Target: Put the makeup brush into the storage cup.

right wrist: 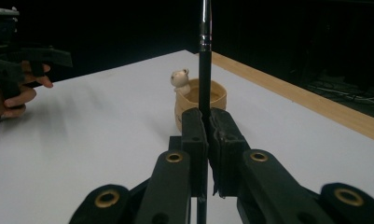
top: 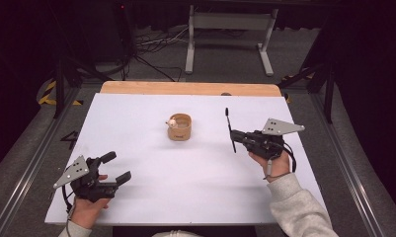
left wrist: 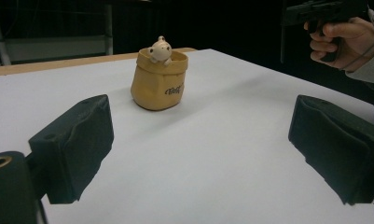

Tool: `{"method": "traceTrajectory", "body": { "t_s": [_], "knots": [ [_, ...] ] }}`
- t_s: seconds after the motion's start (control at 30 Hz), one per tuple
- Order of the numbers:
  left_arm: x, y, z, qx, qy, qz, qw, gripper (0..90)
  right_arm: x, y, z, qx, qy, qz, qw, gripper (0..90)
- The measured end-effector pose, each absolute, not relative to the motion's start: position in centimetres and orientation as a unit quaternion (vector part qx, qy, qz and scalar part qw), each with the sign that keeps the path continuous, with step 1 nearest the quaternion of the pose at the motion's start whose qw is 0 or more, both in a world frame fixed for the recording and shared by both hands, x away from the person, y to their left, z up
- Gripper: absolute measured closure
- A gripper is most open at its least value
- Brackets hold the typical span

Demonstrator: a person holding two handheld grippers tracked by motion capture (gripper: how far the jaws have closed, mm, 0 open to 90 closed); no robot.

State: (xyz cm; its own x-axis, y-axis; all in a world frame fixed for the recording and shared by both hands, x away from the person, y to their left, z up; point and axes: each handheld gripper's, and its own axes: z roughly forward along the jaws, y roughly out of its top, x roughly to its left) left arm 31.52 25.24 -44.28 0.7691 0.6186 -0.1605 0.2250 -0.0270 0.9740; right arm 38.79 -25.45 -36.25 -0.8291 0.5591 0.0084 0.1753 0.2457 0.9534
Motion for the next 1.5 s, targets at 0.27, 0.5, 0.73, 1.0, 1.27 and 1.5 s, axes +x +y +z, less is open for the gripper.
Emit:
{"method": "traceTrajectory", "body": {
  "t_s": [0.27,0.5,0.73,1.0,1.27,1.5],
  "knots": [
    [31.5,25.2,-44.3,0.697,0.301,0.155,0.632,7.4,38.8,-25.3,-36.7,0.253,0.741,0.596,0.179,85.5],
    [31.5,25.2,-44.3,0.697,0.300,0.156,0.632,7.4,39.0,-24.8,-36.6,0.264,0.723,0.609,0.195,85.5],
    [31.5,25.3,-44.3,0.697,0.300,0.156,0.632,7.4,39.3,-23.8,-36.5,0.275,0.697,0.625,0.218,85.5],
    [31.5,25.3,-44.3,0.698,0.299,0.156,0.632,7.4,40.5,-22.3,-35.9,0.273,0.698,0.623,0.221,85.5],
    [31.5,25.4,-44.3,0.697,0.299,0.157,0.632,7.4,42.0,-20.2,-35.0,0.266,0.702,0.622,0.223,85.5],
    [31.5,25.4,-44.3,0.697,0.300,0.156,0.632,7.4,43.3,-18.4,-34.7,0.263,0.704,0.621,0.223,85.5]
  ]
}}
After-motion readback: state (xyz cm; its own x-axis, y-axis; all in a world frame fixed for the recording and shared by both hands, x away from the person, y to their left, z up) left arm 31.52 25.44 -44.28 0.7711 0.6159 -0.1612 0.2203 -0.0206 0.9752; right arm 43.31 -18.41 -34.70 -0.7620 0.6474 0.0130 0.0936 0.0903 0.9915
